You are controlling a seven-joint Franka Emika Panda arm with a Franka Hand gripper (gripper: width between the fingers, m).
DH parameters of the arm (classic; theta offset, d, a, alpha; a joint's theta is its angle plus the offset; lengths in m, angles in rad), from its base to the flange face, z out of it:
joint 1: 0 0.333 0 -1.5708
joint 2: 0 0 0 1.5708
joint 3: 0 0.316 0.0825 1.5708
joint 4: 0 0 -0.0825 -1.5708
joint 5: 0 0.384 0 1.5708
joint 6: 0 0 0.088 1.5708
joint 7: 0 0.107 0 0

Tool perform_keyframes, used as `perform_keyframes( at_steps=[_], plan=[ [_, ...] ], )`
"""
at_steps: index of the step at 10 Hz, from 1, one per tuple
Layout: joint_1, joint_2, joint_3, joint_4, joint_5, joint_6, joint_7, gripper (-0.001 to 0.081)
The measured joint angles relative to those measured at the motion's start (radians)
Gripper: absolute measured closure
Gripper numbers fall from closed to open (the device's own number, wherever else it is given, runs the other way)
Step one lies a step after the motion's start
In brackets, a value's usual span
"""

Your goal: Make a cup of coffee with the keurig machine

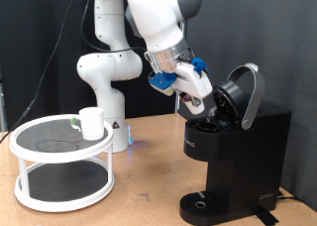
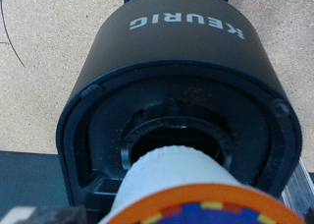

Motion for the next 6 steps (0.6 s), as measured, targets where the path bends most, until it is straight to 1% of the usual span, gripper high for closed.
perform_keyframes(
  at_steps=[6],
  plan=[
    [0.003,0.034,0.054,-0.025,0.0,0.052,0.003,0.0343]
  ],
)
